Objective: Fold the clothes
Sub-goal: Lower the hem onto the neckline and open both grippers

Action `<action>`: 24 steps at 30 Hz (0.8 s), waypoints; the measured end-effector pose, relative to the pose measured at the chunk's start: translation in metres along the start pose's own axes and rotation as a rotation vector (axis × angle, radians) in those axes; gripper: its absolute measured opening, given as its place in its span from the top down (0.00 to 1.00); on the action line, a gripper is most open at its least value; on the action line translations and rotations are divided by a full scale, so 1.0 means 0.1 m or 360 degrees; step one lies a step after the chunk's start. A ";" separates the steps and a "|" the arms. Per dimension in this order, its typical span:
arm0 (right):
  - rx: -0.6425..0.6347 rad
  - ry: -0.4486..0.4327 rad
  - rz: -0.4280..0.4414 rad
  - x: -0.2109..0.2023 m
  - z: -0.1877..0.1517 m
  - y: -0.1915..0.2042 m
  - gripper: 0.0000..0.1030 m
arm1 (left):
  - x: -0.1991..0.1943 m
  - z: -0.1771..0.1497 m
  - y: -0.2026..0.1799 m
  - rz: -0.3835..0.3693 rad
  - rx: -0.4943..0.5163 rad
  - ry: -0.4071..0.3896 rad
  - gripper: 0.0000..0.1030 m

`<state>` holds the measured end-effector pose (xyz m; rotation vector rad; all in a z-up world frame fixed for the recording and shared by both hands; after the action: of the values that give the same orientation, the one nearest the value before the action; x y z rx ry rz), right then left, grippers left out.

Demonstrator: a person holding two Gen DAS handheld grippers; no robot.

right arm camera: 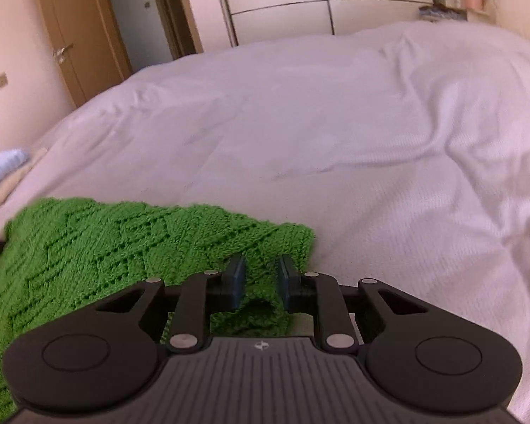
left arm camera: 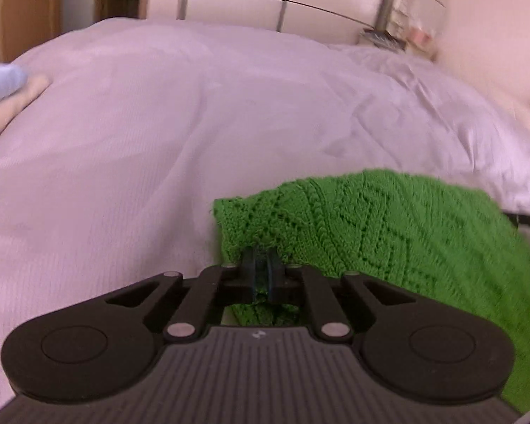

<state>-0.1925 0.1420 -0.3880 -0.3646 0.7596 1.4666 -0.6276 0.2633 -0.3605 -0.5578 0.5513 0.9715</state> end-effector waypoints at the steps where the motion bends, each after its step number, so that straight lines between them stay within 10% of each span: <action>1: 0.0029 -0.0009 -0.0004 -0.04 -0.01 -0.01 0.81 | -0.07 0.01 0.00 0.0006 -0.0022 -0.0014 0.94; 11: 0.0119 -0.0264 0.0075 -1.35 -0.58 0.54 0.71 | -1.13 -0.60 -0.84 -0.0162 0.0066 -0.0065 0.91; 17: 0.0097 -0.0072 0.0038 -1.50 -1.15 0.88 0.71 | -1.12 -1.12 -1.04 0.0035 0.0054 0.0107 0.89; 24: 0.0173 -0.0031 -0.0076 -1.67 -1.20 0.96 0.67 | -1.44 -1.00 -1.24 0.0324 0.0065 0.0117 0.78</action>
<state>-0.3021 -0.0514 -0.3435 -0.2835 0.8059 1.3760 -0.6028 0.0554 -0.3155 -0.5093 0.7024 1.1329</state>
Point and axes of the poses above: each gripper's, at about its wrist camera, not at the fingertips, and x roughly the way its jaws point, y to its left, z to its top, the point moved 3 cm from there along x, roughly the way its jaws point
